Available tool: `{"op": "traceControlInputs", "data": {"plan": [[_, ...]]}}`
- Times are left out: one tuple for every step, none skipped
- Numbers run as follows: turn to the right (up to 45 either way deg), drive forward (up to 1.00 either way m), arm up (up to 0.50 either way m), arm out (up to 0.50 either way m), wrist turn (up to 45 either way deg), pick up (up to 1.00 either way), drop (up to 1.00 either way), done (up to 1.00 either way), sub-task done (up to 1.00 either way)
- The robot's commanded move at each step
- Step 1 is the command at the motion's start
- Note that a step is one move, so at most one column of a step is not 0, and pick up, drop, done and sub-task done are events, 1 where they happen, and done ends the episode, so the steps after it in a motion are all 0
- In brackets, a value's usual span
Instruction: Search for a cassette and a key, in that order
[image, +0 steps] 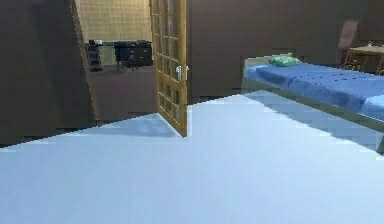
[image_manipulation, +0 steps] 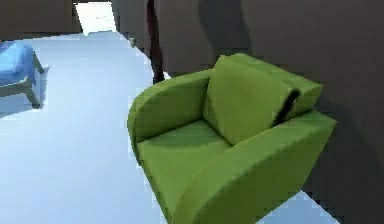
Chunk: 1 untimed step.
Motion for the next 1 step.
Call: {"op": "traceControlInputs", "data": {"plan": [[-15.0, 0.00, 0.00, 0.00, 0.0, 0.00, 0.00, 0.00, 0.00]]}}
